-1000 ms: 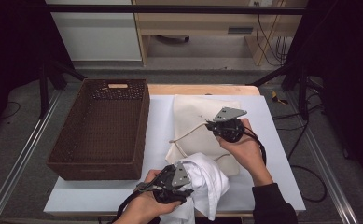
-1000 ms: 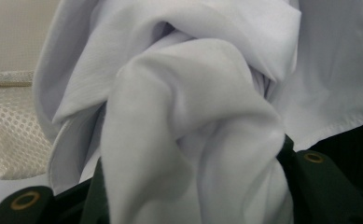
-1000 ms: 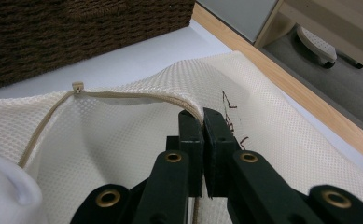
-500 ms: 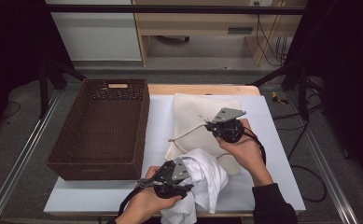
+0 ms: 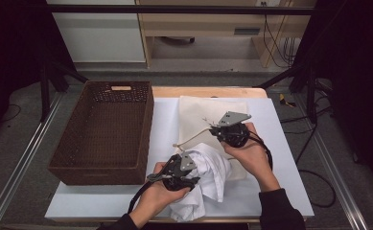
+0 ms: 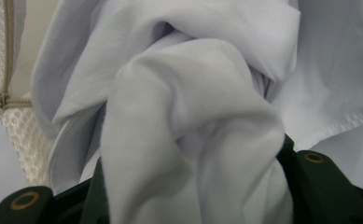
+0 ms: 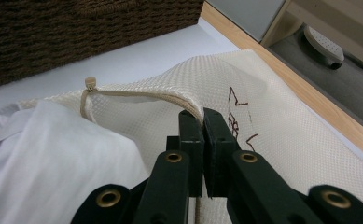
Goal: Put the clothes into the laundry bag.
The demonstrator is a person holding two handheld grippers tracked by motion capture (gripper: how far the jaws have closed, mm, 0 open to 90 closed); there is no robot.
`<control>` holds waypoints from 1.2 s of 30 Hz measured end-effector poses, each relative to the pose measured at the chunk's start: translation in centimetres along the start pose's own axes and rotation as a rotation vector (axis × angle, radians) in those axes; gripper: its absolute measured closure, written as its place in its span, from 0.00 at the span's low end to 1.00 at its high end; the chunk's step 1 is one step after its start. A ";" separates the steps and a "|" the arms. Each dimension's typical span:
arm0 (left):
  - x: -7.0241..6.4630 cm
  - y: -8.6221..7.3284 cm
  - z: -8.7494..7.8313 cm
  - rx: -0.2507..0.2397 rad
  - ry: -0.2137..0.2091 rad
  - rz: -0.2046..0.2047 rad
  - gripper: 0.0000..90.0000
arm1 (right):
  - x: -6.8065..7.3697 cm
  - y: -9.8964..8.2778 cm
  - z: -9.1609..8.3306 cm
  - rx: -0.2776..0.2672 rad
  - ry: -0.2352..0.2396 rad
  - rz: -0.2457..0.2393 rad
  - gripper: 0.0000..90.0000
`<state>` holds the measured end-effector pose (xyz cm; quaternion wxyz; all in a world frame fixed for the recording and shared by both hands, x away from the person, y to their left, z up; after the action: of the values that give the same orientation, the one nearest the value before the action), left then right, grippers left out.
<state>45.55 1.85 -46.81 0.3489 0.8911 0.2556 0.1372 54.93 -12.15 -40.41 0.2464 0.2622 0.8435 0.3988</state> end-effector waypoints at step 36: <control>2.9 3.0 4.5 -0.077 0.083 -0.131 0.57 | 0.6 0.0 0.3 0.010 0.018 -0.011 0.98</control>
<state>50.89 -0.89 -47.77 0.3801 0.8520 0.3222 0.1604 54.68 -11.66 -40.70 0.2396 0.2550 0.8492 0.3956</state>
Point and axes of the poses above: each handheld gripper's, and its own axes: z roughly forward along the jaws, y roughly out of its top, x roughly to its left, the point moved 6 cm from there along z, roughly forward along the jaws, and after that the axes turned 1 degree about -x, right-handed, at the moved point
